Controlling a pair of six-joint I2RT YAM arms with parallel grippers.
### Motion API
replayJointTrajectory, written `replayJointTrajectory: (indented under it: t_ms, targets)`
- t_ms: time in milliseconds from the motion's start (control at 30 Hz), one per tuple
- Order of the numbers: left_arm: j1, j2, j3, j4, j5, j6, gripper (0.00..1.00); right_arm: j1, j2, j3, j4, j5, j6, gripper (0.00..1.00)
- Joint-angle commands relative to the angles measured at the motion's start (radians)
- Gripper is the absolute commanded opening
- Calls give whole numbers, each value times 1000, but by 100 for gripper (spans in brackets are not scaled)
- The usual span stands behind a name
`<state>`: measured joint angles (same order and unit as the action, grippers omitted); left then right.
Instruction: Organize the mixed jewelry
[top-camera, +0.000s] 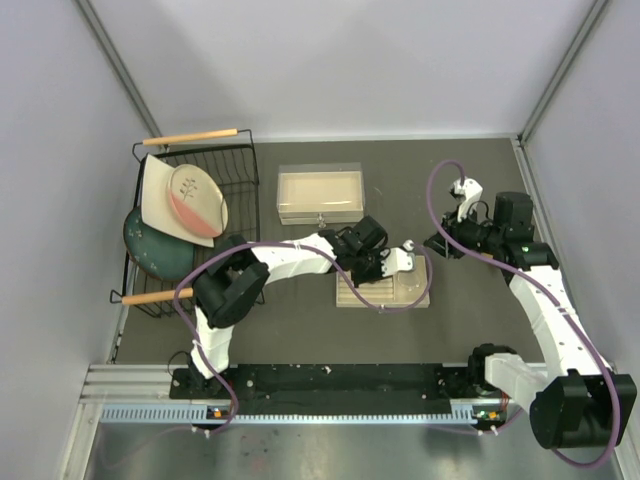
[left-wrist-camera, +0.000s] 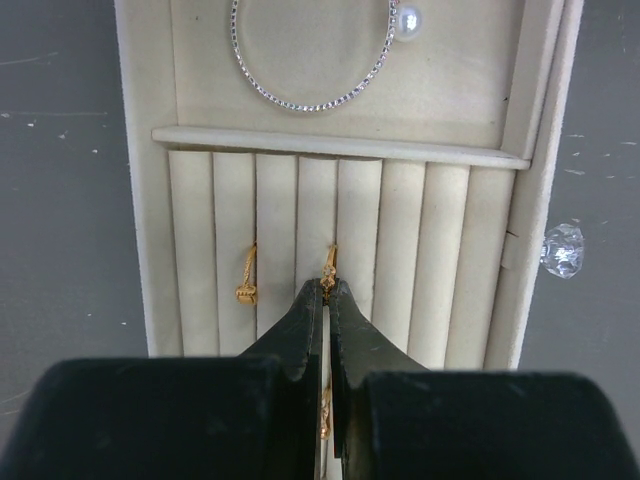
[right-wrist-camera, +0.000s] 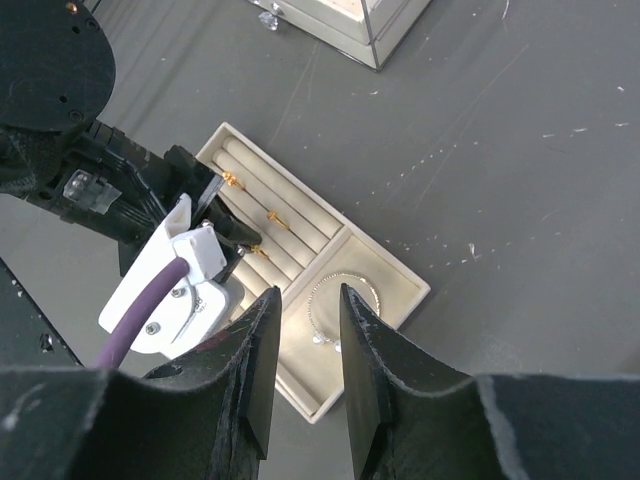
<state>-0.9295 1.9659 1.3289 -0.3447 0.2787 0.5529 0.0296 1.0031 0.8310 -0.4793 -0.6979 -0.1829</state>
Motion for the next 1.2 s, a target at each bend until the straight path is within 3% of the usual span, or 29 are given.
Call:
replayJointTrajectory:
  t_ms: [0, 200, 367, 1167]
  targets:
    - [-3, 21, -56, -42, -61, 15, 5, -16, -15, 5, 38, -20, -9, 31]
    - [-3, -15, -62, -51, -78, 12, 21, -17, -15, 5, 38, -20, -7, 31]
    - [-3, -42, -62, -62, -84, 12, 27, -16, -17, 3, 36, -20, -6, 31]
    - [-3, -85, 10, -111, -7, -5, 35, -16, 2, -1, 38, -17, -13, 31]
